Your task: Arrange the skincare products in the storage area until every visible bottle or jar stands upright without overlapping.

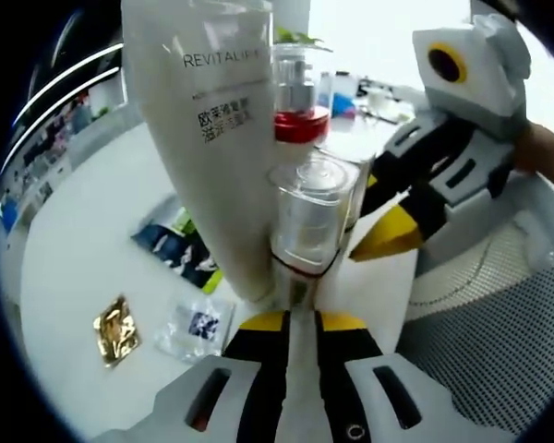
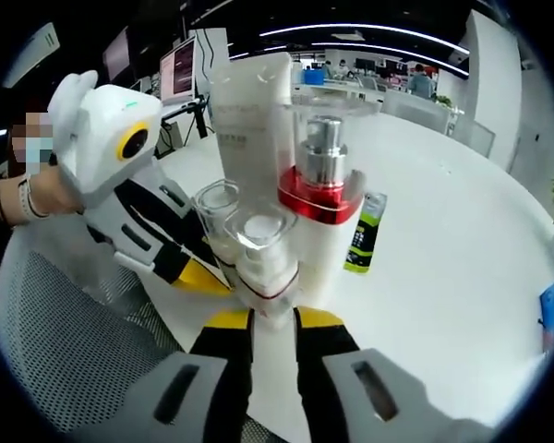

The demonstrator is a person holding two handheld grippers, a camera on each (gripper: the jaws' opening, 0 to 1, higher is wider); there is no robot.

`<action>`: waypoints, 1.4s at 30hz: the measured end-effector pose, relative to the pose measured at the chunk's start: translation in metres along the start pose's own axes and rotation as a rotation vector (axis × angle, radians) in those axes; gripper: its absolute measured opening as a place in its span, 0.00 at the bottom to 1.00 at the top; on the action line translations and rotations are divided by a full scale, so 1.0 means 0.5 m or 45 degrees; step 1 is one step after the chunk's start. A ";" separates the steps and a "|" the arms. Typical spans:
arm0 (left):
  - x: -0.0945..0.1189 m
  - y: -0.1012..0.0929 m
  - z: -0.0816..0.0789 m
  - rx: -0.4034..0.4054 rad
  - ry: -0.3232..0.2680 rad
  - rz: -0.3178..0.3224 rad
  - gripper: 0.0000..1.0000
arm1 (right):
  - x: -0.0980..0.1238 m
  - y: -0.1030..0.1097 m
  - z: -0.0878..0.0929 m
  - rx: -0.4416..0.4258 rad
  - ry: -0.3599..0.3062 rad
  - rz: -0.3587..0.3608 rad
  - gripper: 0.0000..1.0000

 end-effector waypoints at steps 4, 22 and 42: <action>0.005 0.002 -0.003 -0.001 -0.007 -0.011 0.07 | 0.007 0.003 0.001 -0.005 -0.011 0.010 0.18; 0.014 0.000 -0.018 -0.021 -0.034 -0.033 0.07 | 0.022 0.011 -0.017 0.016 -0.069 0.016 0.15; 0.061 0.003 -0.011 0.000 -0.064 -0.069 0.13 | 0.054 0.017 -0.019 -0.005 -0.103 0.045 0.25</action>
Point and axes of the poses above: the point that each gripper's makers call its tool centre point, and the gripper's own axes: x roughly backward along the fingers, y roughly to its left, z roughly out of its underside, the point moved 9 cm from there along x, roughly backward along the fingers, and after that the axes turned 15 degrees about -x, right-handed, at the moved point
